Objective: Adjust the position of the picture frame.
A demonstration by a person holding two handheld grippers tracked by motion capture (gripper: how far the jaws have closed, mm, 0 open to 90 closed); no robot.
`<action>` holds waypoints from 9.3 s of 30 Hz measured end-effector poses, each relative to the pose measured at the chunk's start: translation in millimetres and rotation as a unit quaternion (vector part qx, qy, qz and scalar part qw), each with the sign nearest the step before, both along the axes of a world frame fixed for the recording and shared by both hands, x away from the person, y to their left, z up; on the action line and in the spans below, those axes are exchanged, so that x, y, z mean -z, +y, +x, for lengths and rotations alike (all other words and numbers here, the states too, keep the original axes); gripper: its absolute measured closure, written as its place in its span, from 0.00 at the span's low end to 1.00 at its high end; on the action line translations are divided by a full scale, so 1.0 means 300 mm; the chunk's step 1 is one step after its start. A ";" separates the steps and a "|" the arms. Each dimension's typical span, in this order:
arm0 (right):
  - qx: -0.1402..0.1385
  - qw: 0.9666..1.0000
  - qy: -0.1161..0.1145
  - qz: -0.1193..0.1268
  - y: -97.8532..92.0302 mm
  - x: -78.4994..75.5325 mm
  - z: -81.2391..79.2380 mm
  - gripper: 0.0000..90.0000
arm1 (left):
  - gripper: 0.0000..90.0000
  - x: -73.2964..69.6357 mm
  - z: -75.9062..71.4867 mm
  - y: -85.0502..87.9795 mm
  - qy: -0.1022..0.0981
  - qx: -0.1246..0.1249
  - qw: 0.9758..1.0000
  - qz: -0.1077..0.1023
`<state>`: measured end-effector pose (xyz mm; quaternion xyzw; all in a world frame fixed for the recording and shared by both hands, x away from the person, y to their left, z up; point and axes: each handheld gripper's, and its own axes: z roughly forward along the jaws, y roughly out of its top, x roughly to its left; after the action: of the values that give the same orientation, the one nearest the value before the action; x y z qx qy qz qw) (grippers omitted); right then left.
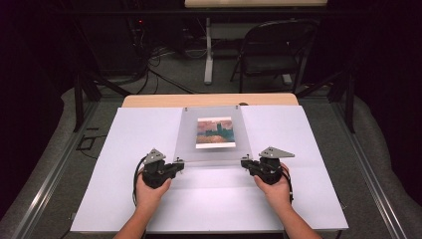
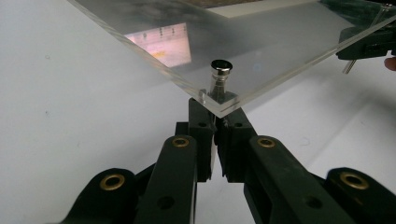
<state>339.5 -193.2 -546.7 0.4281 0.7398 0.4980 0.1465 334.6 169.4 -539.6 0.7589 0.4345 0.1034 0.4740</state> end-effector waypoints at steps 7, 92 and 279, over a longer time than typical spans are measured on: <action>0.000 1.000 0.013 -0.012 0.004 0.028 -0.005 0.94 | 0.94 0.025 -0.002 -0.003 0.006 0.005 1.000 0.014; -0.021 0.998 -0.005 -0.064 -0.025 -0.019 -0.120 0.41 | 0.44 0.015 -0.096 0.036 -0.017 0.013 1.000 0.007; 0.059 0.982 0.169 0.067 -0.002 0.013 0.555 0.36 | 0.38 0.039 0.559 -0.023 0.141 -0.077 0.985 -0.071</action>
<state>506.1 -193.7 -550.5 0.5578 0.6923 0.4575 0.0193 502.1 162.6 -551.2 0.6946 0.5600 0.0006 0.4516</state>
